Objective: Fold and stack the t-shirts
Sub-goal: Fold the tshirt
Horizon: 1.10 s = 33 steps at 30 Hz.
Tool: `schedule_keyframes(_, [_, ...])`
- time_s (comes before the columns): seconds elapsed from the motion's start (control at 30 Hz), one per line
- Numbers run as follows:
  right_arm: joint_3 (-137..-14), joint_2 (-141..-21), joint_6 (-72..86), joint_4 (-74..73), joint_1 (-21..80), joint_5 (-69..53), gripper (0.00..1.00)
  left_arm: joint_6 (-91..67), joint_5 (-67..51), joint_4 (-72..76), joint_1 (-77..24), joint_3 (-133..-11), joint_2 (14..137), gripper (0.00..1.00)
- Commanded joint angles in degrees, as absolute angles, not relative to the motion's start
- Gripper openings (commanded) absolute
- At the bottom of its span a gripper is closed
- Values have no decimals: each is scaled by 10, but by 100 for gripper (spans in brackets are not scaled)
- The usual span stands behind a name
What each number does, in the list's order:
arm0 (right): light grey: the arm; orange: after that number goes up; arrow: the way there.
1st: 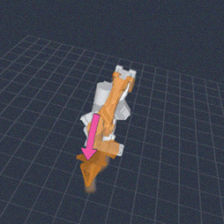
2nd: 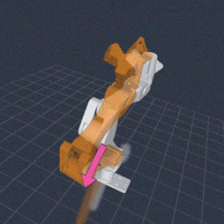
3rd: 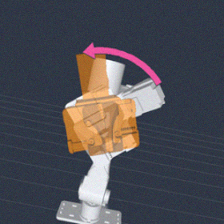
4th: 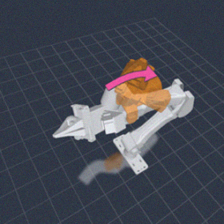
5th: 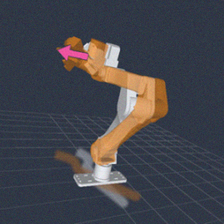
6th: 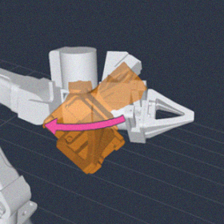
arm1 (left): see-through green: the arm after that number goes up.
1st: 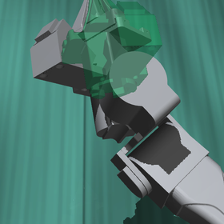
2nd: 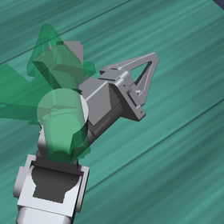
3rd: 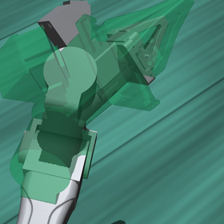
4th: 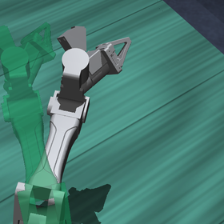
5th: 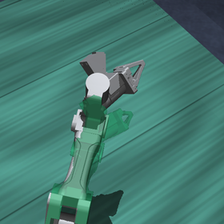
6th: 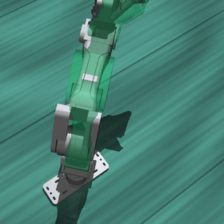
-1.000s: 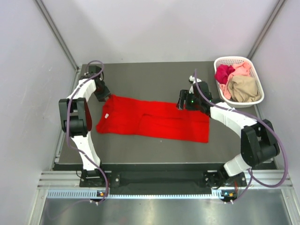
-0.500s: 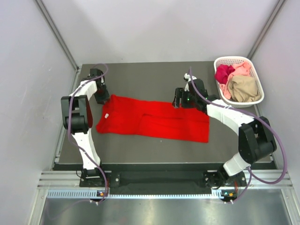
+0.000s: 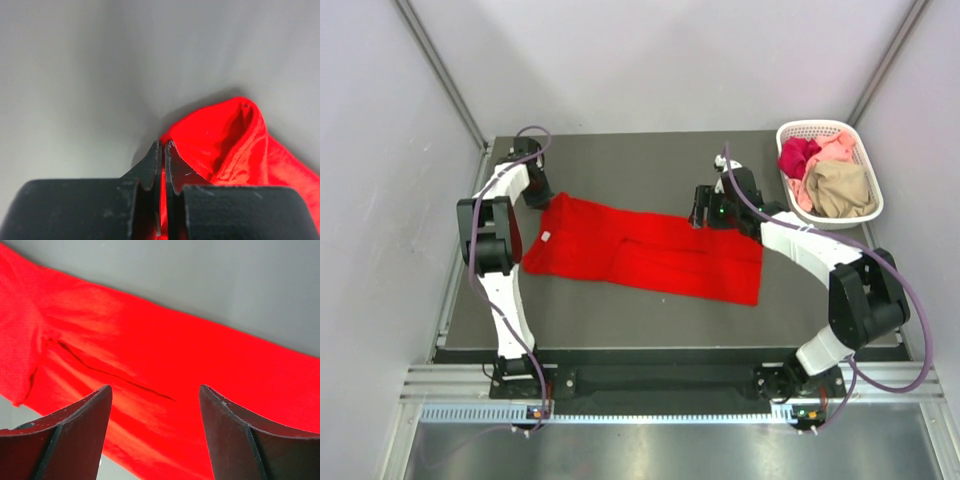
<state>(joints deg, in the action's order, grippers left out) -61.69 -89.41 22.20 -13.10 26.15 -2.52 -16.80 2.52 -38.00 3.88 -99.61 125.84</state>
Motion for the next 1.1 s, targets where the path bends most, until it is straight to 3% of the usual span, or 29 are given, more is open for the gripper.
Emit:
schedule_keyframes(0.0, [-635, -878, 251, -105, 267, 29, 71, -186, 19, -344, 40, -1073, 1309, 0])
schedule_keyframes(0.27, [-641, -891, 269, -78, 260, 107, 71, -198, 3, -382, 40, -1313, 1446, 0])
schedule_keyframes(0.6, [-628, -897, 164, -101, 255, 2, 72, -250, -76, -287, 46, -1340, 1461, 2])
schedule_keyframes(0.73, [-607, -870, 106, -134, 295, -25, 67, -272, -103, -311, 58, -1334, 1413, 22])
schedule_keyframes(0.77, [-602, -864, 88, -146, 306, -15, 65, -271, -88, -320, 61, -1321, 1398, 33])
schedule_keyframes(0.87, [-582, -836, 62, -176, 352, -7, 62, -257, -34, -349, 67, -1257, 1319, 50])
schedule_keyframes(1.07, [-508, -791, 33, -197, 441, 28, 57, -266, 90, -368, 70, -1050, 1159, 52])
